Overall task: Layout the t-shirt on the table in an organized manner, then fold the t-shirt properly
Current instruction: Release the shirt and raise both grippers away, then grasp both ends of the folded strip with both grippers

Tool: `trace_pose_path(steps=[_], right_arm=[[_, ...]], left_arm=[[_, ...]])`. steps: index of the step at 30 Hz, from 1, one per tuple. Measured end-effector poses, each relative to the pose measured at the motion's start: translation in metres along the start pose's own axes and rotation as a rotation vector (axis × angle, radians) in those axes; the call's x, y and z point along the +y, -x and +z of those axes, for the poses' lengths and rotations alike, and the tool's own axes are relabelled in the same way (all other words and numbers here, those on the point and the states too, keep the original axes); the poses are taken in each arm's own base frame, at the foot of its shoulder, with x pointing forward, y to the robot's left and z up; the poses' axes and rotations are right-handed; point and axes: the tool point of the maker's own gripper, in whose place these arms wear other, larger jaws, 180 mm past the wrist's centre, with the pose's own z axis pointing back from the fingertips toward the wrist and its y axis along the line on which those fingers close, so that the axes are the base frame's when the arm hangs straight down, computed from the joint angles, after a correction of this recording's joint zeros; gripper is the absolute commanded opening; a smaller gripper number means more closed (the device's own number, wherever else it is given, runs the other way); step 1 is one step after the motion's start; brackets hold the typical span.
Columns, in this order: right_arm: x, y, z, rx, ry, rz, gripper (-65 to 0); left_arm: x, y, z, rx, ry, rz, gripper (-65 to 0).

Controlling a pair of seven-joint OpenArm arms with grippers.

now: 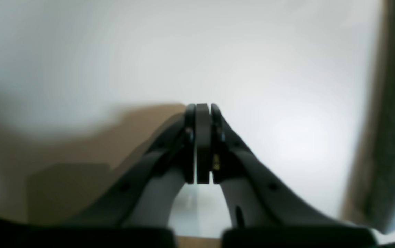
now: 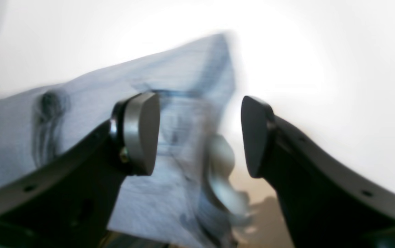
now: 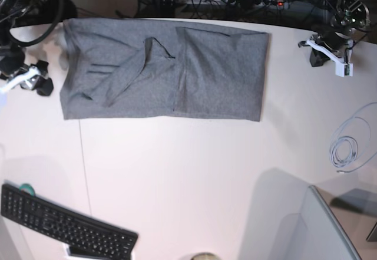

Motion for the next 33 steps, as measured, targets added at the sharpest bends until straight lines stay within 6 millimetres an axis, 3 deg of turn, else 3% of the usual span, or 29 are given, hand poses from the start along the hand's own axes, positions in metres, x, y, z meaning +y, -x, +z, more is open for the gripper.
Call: trace_pose_path(steps=[4,8,12,18,25,30,33], right_arm=[[-0.023,0.019,-0.01,0.097,-0.004,-0.066,-19.4],[-0.012,0.038,-0.02,0.127,-0.157,-0.106,-18.8],[-0.013,0.057,-0.025,0.189,-0.173,-0.131,-18.8],[0.024,0.07,-0.041,0.265,-0.258,-0.038,-18.8],[0.053,0.09,-0.049,0.355,-0.323,0.043,-19.5],[0.064,0.094,-0.052,0.378,-0.348,0.07,-19.5],[0.066,0.085,-0.055,0.353,-0.351,0.075,-19.7]], left_arm=[[-0.021,0.002,-0.008,0.013,0.056,-0.03,-65.0],[-0.039,-0.001,-0.015,0.006,0.098,-0.042,-65.0],[-0.048,-0.006,-0.02,0.001,0.122,-0.061,-65.0],[-0.061,-0.012,-0.026,-0.009,0.145,-0.064,-65.0],[-0.066,-0.017,-0.03,-0.01,0.152,-0.071,-65.0],[-0.074,-0.022,-0.036,-0.019,0.16,-0.065,-65.0],[-0.077,-0.02,-0.036,-0.021,0.165,-0.057,-65.0]])
